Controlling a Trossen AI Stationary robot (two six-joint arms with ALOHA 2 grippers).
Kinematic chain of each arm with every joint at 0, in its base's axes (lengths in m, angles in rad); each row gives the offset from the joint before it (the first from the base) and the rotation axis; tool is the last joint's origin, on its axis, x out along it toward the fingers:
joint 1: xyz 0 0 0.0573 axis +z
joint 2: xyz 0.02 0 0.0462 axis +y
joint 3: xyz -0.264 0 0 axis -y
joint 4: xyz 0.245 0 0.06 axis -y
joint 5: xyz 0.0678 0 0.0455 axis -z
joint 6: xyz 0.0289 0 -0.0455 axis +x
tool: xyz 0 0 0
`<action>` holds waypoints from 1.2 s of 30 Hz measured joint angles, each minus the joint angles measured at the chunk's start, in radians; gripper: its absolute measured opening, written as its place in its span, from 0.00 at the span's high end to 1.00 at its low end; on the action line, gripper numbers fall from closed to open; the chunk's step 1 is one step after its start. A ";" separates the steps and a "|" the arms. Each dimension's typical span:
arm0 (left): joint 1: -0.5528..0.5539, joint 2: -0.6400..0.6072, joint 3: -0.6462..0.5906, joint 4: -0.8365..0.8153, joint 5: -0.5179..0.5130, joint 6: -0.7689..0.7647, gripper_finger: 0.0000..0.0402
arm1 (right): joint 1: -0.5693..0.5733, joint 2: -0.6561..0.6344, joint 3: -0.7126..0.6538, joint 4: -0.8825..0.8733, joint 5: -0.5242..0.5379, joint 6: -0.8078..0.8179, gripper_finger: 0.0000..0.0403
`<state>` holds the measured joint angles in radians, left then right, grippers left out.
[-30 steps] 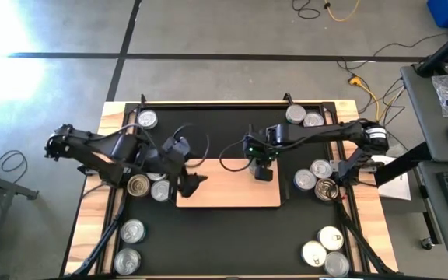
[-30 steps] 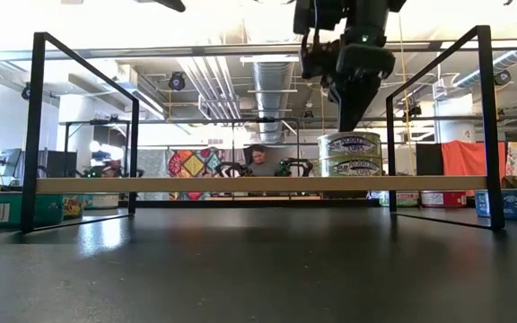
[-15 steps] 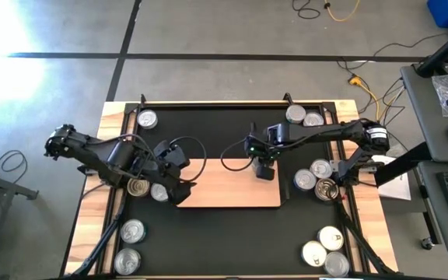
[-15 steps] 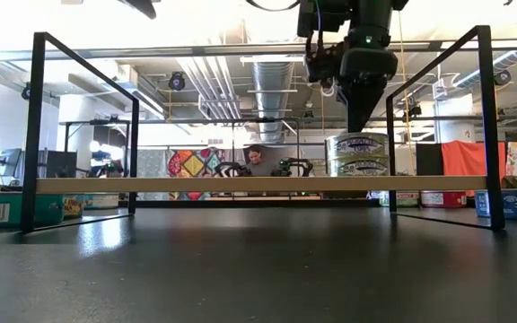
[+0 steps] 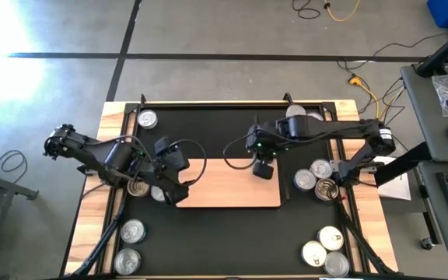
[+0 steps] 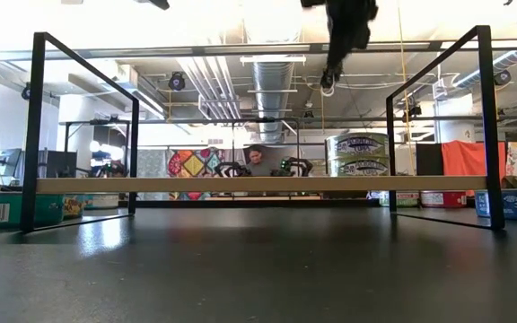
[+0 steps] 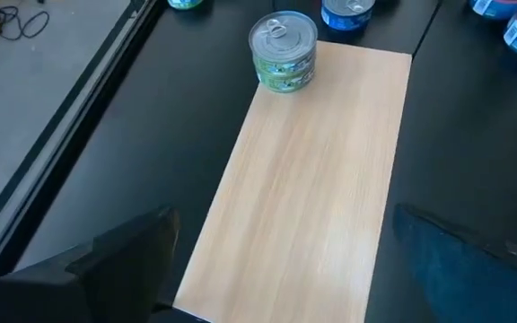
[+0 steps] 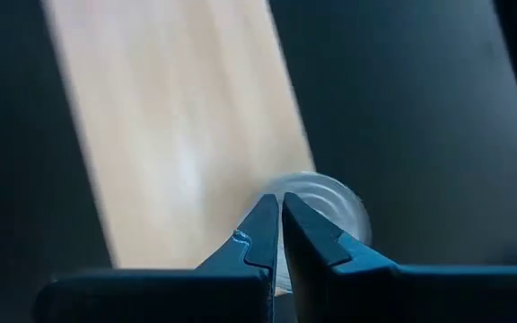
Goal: Stack canned seafood by type on shelf
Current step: Put the bottom right blue and orange tuna can on the shelf
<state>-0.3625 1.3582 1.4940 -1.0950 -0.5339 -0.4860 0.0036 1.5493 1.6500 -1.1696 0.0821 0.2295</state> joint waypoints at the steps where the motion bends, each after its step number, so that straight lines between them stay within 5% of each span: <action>1: 0.005 0.000 0.000 0.000 -0.001 0.005 0.02 | 0.023 0.000 0.013 0.000 0.000 0.018 0.97; 5: 0.018 -0.001 0.000 0.000 -0.009 0.031 0.02 | 0.136 -0.008 0.063 -0.020 -0.017 0.123 0.97; 12: 0.024 -0.001 0.000 -0.001 -0.060 0.106 0.02 | 0.408 -0.032 0.159 -0.098 -0.212 0.494 0.97; 19: 0.051 -0.001 0.000 0.108 -0.097 0.240 0.02 | 0.634 -0.018 0.138 -0.028 -0.206 0.854 0.97; 28: 0.064 -0.001 0.000 0.321 0.105 0.424 0.02 | 0.820 0.099 0.101 0.042 -0.323 1.200 0.97; 36: 0.064 0.001 -0.025 0.320 0.107 0.448 0.02 | 0.979 0.172 0.102 0.057 -0.327 1.464 0.97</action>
<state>-0.2989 1.3593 1.4695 -0.7751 -0.4271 -0.0376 0.9829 1.7208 1.7519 -1.1130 -0.2449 1.6940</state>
